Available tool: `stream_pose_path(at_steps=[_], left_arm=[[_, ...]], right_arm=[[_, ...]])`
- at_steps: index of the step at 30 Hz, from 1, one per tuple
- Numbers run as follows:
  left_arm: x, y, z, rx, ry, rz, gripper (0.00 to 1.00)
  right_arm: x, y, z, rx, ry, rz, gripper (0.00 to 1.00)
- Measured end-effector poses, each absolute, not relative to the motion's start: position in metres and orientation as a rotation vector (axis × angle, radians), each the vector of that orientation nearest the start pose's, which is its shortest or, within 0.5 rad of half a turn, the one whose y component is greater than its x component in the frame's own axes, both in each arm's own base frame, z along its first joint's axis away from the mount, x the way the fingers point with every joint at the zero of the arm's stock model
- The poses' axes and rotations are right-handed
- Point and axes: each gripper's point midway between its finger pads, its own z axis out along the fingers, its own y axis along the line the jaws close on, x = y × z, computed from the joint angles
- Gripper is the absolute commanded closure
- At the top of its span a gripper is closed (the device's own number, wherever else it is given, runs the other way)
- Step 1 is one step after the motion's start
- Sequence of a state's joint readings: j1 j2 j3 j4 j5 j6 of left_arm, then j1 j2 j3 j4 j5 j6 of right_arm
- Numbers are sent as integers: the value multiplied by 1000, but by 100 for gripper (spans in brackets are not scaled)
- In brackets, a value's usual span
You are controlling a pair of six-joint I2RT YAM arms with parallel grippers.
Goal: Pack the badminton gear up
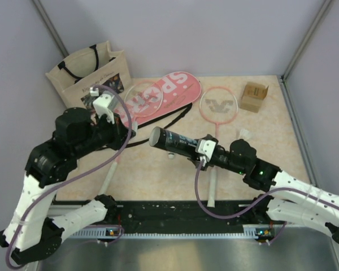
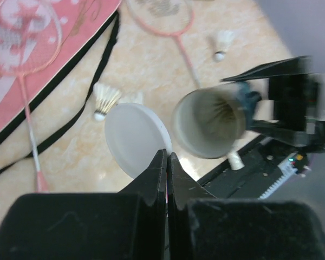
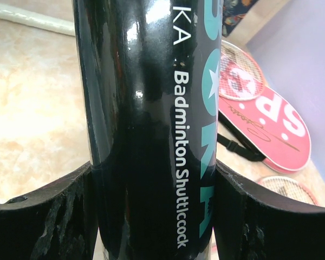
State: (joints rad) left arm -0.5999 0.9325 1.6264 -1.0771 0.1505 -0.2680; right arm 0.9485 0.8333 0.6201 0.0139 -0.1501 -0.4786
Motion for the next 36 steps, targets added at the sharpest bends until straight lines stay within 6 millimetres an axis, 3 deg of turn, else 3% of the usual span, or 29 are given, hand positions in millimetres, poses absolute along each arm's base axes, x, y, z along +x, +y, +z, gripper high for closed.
stream_pose_path(at_steps=[5,13,22,24,28,32,34,36], left_arm=[[195,-145,315,309,2171,-503,100],[213,-145,186,186,2453,-331,100],[222,-147,83,12,2636,-205,100],[223,-148,68,-16,2674,-176,98],[225,-150,56,-56,2695,-168,67],[233,-151,64,-109,2648,-173,49],[239,-146,73,-148,2601,-161,44],[248,-140,87,-194,2541,-148,31]], right_arm=[[191,261,252,-1133,1288,459,82],[193,234,298,-861,1271,488,81],[210,193,304,-567,1369,418,80],[210,182,309,-512,1372,406,80],[208,167,314,-436,1357,402,80],[208,160,318,-400,1352,397,79],[208,160,317,-396,1355,400,79],[209,161,314,-395,1362,405,79]])
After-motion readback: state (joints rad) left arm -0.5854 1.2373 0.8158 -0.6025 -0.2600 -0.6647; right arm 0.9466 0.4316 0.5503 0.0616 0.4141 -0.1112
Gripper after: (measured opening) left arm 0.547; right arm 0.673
